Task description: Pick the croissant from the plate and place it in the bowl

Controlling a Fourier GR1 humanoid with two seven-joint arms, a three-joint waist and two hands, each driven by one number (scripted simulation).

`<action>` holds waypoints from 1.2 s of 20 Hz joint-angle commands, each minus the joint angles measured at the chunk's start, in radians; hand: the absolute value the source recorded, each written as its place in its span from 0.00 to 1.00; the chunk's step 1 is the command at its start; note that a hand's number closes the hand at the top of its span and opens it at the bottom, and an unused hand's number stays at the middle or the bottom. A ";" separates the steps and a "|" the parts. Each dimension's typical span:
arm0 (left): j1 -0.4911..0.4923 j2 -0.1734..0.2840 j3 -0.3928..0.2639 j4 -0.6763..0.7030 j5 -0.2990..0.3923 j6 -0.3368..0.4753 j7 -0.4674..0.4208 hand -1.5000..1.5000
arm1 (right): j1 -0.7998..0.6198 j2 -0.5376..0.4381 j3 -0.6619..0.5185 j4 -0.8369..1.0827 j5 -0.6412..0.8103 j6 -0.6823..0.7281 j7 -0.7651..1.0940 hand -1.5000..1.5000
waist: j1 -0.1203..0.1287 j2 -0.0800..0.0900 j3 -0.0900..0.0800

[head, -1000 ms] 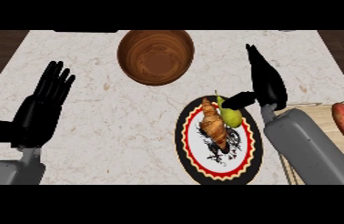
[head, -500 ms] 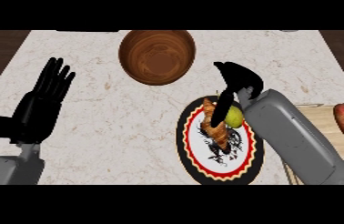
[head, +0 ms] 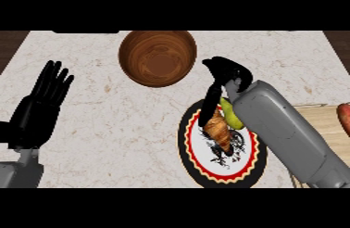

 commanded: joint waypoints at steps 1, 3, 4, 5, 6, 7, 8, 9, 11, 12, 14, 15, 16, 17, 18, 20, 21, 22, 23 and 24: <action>0.001 -0.021 0.007 0.016 -0.004 -0.012 -0.018 0.50 | 0.013 0.054 0.025 -0.017 -0.005 0.028 0.213 0.00 | -0.008 0.001 0.001; -0.033 0.003 0.047 0.052 0.015 -0.025 0.005 0.50 | 0.036 0.069 0.045 -0.053 0.018 -0.001 0.224 0.00 | -0.013 0.001 0.001; 0.000 0.004 0.038 0.041 -0.003 -0.048 -0.032 0.50 | 0.059 0.052 0.050 -0.031 0.036 -0.004 0.189 0.00 | -0.009 0.001 0.001; 0.067 -0.021 0.011 -0.018 -0.014 -0.033 -0.041 0.50 | 0.060 0.042 0.043 -0.070 0.026 0.006 0.222 0.00 | -0.005 -0.002 0.001; -0.004 -0.039 0.009 0.037 -0.027 -0.012 -0.031 0.50 | 0.067 0.044 0.052 -0.087 0.043 -0.008 0.225 0.00 | -0.016 0.000 0.001; 0.021 -0.008 0.035 0.018 -0.008 -0.034 -0.021 0.50 | 0.132 0.016 0.091 -0.114 0.076 -0.013 0.186 0.00 | -0.016 -0.002 0.001; 0.036 -0.028 0.012 0.002 -0.019 -0.027 -0.022 0.50 | 0.133 0.027 0.102 -0.145 0.118 -0.059 0.203 0.00 | -0.015 -0.003 0.001; 0.031 -0.032 0.010 0.028 -0.034 -0.033 -0.031 0.50 | 0.139 0.010 0.090 -0.136 0.134 -0.053 0.167 0.00 | -0.013 0.000 0.001; 0.024 -0.031 0.020 0.017 -0.037 -0.028 -0.023 0.50 | 0.200 0.031 0.137 -0.200 0.198 -0.094 0.167 0.00 | -0.013 0.000 0.001; 0.013 -0.029 0.041 0.022 -0.028 -0.031 -0.020 0.50 | 0.189 0.022 0.118 -0.219 0.186 -0.048 0.174 0.00 | -0.010 0.001 0.001; 0.075 -0.046 0.013 -0.076 -0.041 -0.008 0.001 0.50 | 0.243 0.021 0.141 -0.216 0.249 -0.091 0.118 0.00 | -0.002 0.000 0.002; 0.010 0.004 0.079 0.025 0.003 -0.079 -0.003 0.50 | 0.281 0.018 0.154 -0.164 0.278 -0.112 0.047 0.00 | -0.006 0.004 0.001; -0.030 -0.048 0.033 0.070 -0.040 -0.058 -0.023 0.50 | 0.259 0.036 0.143 -0.173 0.297 -0.102 0.067 0.00 | -0.010 0.004 0.001; 0.056 -0.042 0.027 -0.037 -0.038 -0.044 0.018 0.50 | 0.267 0.036 0.112 -0.209 0.286 -0.076 0.088 0.00 | -0.003 0.002 0.002; -0.018 -0.027 0.054 -0.037 -0.027 -0.014 0.072 0.50 | 0.294 0.023 0.111 -0.270 0.276 -0.058 0.114 0.00 | -0.009 0.001 0.002; -0.030 -0.019 0.085 0.038 -0.017 -0.078 0.018 0.50 | 0.279 0.073 0.122 -0.158 0.341 -0.105 0.057 0.00 | -0.004 0.004 0.001; 0.005 -0.018 0.077 -0.009 -0.023 -0.070 0.027 0.50 | 0.263 0.038 0.086 -0.155 0.292 -0.023 0.055 0.00 | -0.001 0.003 0.001; 0.003 -0.055 0.054 0.018 -0.051 -0.062 -0.004 0.50 | 0.258 0.121 0.126 -0.137 0.339 -0.072 0.088 0.00 | -0.001 0.004 0.001; -0.018 -0.039 0.079 0.040 -0.033 -0.078 0.010 0.50 | 0.255 0.061 0.074 -0.106 0.314 -0.028 0.024 0.00 | -0.002 0.005 0.001; -0.014 -0.045 0.042 -0.070 -0.060 -0.003 0.097 0.50 | 0.243 0.077 0.073 -0.081 0.322 -0.034 0.023 0.00 | 0.002 0.003 0.002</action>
